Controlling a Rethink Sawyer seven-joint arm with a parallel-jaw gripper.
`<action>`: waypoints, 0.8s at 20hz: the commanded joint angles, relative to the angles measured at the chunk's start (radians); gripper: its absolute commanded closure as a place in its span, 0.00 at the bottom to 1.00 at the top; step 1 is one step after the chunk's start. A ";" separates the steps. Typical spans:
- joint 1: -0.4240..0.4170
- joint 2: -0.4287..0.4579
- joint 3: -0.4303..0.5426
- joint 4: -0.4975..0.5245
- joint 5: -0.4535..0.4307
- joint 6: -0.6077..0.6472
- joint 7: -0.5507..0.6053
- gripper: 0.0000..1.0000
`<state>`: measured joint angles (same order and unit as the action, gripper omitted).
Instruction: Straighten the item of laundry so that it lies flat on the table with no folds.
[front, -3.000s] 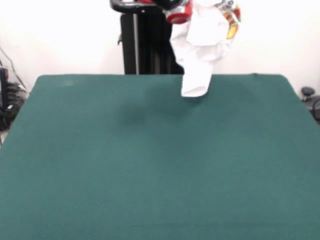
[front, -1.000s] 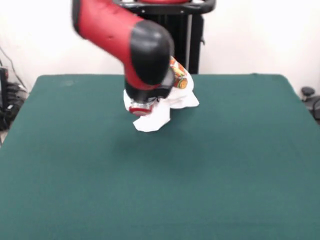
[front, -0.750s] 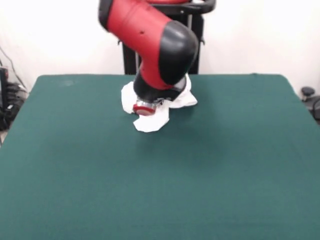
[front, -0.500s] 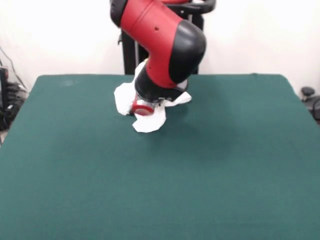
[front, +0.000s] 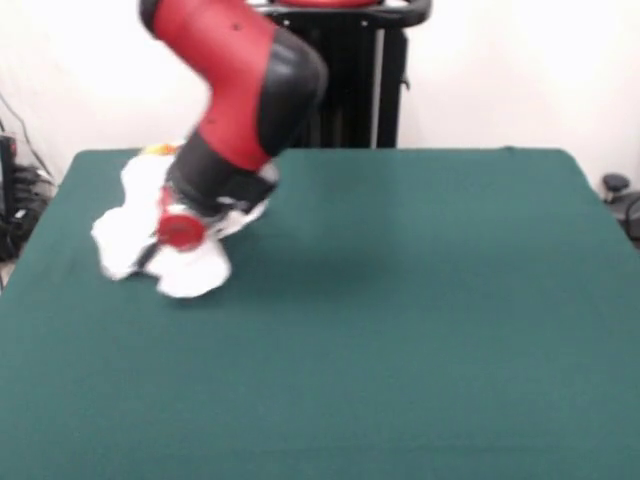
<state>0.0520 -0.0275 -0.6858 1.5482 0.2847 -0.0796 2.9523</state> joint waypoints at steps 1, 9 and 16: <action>-0.053 0.089 0.132 -0.069 0.072 -0.590 0.270 1.00; -0.074 0.129 0.187 -0.108 0.236 -0.718 0.118 1.00; -0.149 0.010 0.275 -0.129 -0.034 -0.364 0.023 1.00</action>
<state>-0.0604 0.0490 -0.6425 1.5079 0.3887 -0.6904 2.9523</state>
